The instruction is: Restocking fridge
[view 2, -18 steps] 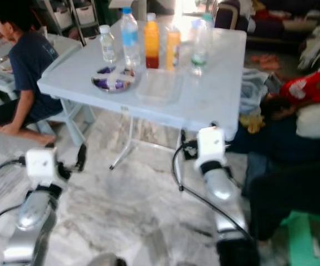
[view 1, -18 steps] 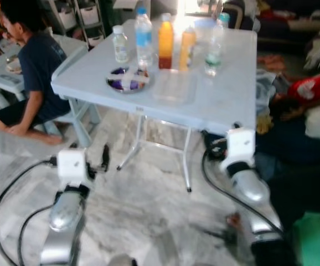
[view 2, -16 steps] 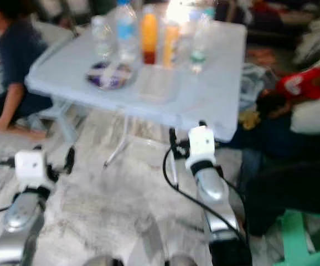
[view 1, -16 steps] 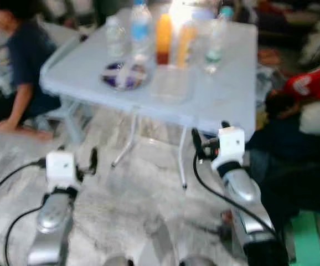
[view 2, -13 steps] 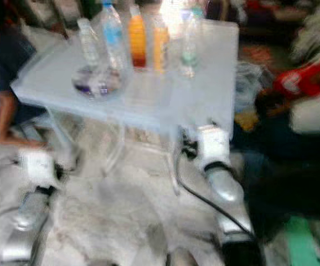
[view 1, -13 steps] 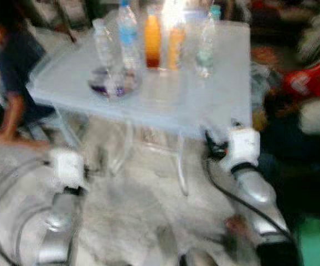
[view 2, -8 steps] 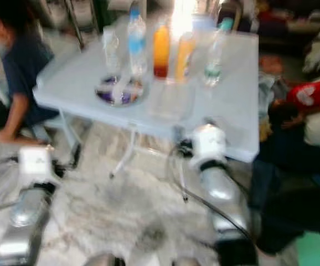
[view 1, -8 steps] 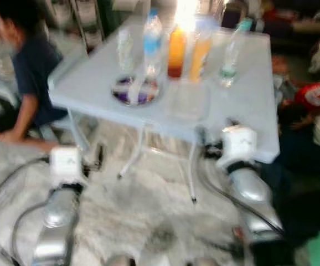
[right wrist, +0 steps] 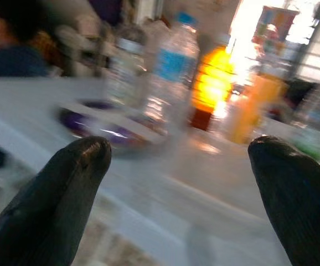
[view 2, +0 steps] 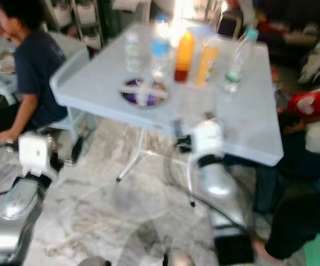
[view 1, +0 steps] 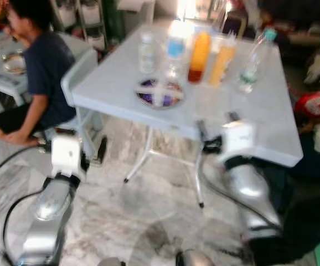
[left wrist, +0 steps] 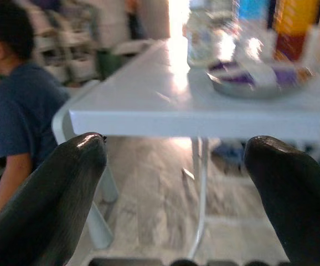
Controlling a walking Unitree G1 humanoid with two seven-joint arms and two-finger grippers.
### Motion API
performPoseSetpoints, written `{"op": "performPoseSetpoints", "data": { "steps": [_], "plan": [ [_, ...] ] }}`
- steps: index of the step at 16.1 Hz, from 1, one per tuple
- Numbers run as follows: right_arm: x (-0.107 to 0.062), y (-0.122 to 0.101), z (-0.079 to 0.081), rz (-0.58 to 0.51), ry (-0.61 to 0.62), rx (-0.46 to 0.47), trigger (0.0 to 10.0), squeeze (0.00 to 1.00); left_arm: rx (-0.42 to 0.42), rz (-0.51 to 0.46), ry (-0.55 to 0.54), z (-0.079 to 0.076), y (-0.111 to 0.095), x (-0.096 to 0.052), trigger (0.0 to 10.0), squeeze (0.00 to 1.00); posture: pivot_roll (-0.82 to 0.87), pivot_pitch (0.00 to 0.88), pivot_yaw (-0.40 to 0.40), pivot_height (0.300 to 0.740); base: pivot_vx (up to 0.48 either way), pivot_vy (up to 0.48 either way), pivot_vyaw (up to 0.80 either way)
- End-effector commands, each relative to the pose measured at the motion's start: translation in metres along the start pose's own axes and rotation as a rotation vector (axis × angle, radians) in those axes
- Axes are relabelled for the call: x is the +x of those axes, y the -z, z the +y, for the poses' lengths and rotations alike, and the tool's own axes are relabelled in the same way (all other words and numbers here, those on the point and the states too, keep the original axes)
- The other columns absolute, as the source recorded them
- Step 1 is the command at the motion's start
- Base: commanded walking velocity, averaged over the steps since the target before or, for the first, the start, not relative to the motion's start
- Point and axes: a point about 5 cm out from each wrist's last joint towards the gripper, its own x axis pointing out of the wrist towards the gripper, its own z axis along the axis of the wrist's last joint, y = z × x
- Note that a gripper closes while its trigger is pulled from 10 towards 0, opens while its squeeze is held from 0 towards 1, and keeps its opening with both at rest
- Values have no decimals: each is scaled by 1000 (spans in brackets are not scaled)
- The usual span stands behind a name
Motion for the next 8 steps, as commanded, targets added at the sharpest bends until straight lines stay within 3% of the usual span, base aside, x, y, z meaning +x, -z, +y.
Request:
{"op": "performPoseSetpoints", "data": {
  "steps": [1, 5, 8],
  "plan": [
    [-1, 0, -11, 10, 37, -4, 10000, 0, -23, -23, 89, -14, -7, 1, 10000, 0, -38, 74, -8, 735, 0, 0, -800],
    [-5, 1, -9, 6, 68, 8, 10000, 0, -147, 10, -18, -16, 10, -9, 10000, 0, -66, 74, 11, 735, 0, 0, -772],
    [-3, 0, -14, 2, 72, -1, 10000, 0, -159, 1, -93, -8, 9, -16, 10000, 0, -57, 76, 5, 735, 84, 0, 0]
  ]
}}
